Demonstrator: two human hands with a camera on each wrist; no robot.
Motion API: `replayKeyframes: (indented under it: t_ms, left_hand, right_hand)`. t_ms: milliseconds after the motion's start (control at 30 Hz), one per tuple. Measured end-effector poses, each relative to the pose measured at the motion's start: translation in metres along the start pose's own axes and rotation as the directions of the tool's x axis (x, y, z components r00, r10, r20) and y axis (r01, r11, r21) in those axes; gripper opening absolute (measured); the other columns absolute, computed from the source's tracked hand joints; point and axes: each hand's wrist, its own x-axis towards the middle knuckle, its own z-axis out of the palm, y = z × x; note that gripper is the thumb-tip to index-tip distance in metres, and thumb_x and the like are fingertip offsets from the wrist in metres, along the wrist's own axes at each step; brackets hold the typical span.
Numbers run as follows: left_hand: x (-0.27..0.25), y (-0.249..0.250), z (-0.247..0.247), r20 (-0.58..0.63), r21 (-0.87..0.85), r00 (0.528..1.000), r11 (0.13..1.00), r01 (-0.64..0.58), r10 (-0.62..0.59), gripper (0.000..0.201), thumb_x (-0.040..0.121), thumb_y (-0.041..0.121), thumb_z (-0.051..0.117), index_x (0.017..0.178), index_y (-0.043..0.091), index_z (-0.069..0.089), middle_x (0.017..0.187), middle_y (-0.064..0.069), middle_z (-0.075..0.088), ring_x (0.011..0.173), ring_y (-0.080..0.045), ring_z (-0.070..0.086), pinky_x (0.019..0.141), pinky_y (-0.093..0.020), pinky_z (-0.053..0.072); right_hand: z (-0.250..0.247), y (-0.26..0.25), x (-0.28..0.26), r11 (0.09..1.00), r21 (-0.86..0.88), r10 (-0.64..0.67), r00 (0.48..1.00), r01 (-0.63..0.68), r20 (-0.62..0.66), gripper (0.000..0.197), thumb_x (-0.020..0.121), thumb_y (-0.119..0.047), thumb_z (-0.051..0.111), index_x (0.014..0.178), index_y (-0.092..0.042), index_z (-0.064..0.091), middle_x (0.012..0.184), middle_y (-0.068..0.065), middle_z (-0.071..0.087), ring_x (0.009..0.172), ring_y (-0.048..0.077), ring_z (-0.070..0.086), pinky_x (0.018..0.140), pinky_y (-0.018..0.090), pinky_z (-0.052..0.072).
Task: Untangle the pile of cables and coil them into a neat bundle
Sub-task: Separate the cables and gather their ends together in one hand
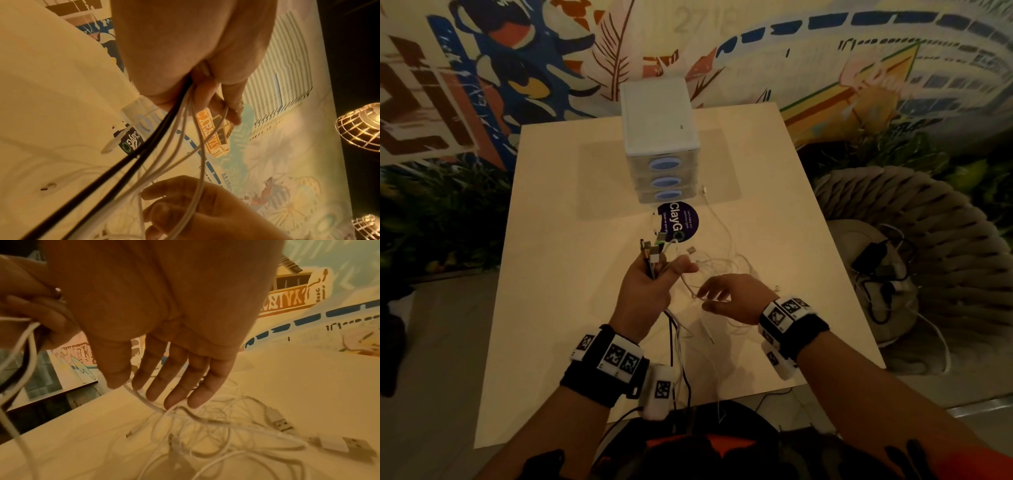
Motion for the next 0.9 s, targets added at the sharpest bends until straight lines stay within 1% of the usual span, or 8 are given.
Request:
replayKeyframes:
  t_ms: [100,200,300,433,533,600,767,900]
  left_hand:
    - [0.000,0.008,-0.004,-0.005,-0.072,1.000,0.997,-0.014,0.013,0.030,0.086,0.033,0.068,0.076,0.020,0.042,0.089,-0.013,0.076,0.038,-0.010,0.028,0.038,-0.023,0.025]
    - [0.002,0.012,-0.010,-0.025,-0.196,0.999,0.980,0.015,-0.020,0.022,0.091,0.029,0.063,0.079,0.018,0.048,0.074,-0.005,0.071,0.037,-0.006,0.028,0.036,-0.020,0.024]
    - [0.005,0.014,-0.018,-0.010,-0.307,0.997,0.949,0.075,-0.082,0.021,0.099,0.022,0.057,0.078,0.020,0.051,0.056,0.004,0.051,0.037,-0.004,0.026,0.035,-0.019,0.021]
    - [0.008,0.010,-0.025,-0.020,-0.324,0.994,0.941,0.096,-0.108,0.033,0.105,0.015,0.050,0.075,0.023,0.041,0.051,0.007,0.033,0.039,-0.004,0.024,0.036,-0.019,0.020]
    - [0.011,0.003,-0.024,-0.154,-0.133,0.987,0.991,0.032,-0.052,0.034,0.104,0.018,0.055,0.074,0.022,0.039,0.053,0.009,0.032,0.043,-0.006,0.024,0.040,-0.021,0.023]
    - [0.014,-0.002,-0.025,-0.224,-0.040,0.975,0.999,-0.001,-0.008,0.033,0.103,0.020,0.057,0.075,0.021,0.041,0.055,0.008,0.034,0.045,-0.008,0.026,0.041,-0.023,0.025]
    - [0.018,-0.008,-0.029,-0.290,0.001,0.956,0.999,-0.038,0.037,0.033,0.103,0.020,0.059,0.075,0.024,0.043,0.058,0.006,0.031,0.046,-0.008,0.025,0.041,-0.023,0.027]
    - [0.016,-0.005,-0.030,-0.325,-0.045,0.945,0.997,-0.067,0.049,0.036,0.103,0.016,0.059,0.072,0.025,0.043,0.058,0.006,0.031,0.046,-0.008,0.023,0.039,-0.022,0.024]
  right_hand:
    - [-0.003,0.001,0.003,0.998,-0.063,0.003,0.999,-0.006,-0.042,0.024,0.094,-0.042,0.066,0.117,-0.037,0.069,0.107,-0.012,0.071,0.098,0.010,0.066,0.091,0.032,0.054]
    - [-0.004,0.007,0.007,0.983,-0.167,0.074,0.996,-0.080,-0.039,0.052,0.090,-0.052,0.067,0.138,-0.037,0.056,0.117,-0.011,0.069,0.108,0.015,0.064,0.095,0.031,0.049]
    - [-0.004,0.013,0.010,0.969,-0.184,0.155,0.986,-0.163,-0.057,0.067,0.093,-0.056,0.061,0.152,-0.032,0.040,0.119,-0.009,0.071,0.116,0.019,0.061,0.100,0.037,0.048]
    - [-0.009,0.014,0.008,0.986,-0.125,0.091,0.984,-0.111,-0.156,0.030,0.100,-0.045,0.053,0.120,-0.028,0.067,0.113,-0.006,0.071,0.102,0.020,0.064,0.088,0.033,0.049]
    - [-0.014,0.012,0.006,0.998,0.003,0.060,0.987,-0.060,-0.150,0.021,0.102,-0.035,0.051,0.103,-0.028,0.071,0.109,-0.004,0.070,0.089,0.016,0.059,0.081,0.032,0.044]
    - [-0.018,0.013,0.005,0.988,0.152,0.056,0.984,-0.030,-0.169,0.020,0.102,-0.030,0.051,0.094,-0.027,0.069,0.100,-0.005,0.071,0.089,0.015,0.061,0.086,0.035,0.047]
    - [-0.023,0.023,0.002,0.884,0.462,0.069,0.959,0.068,-0.273,0.024,0.104,-0.014,0.047,0.089,-0.008,0.065,0.087,0.001,0.074,0.086,0.016,0.066,0.088,0.037,0.050]
    - [-0.026,0.033,0.003,0.891,0.454,0.159,0.936,0.001,-0.313,0.026,0.104,-0.018,0.047,0.088,-0.016,0.066,0.084,-0.002,0.075,0.081,0.016,0.065,0.090,0.044,0.054]
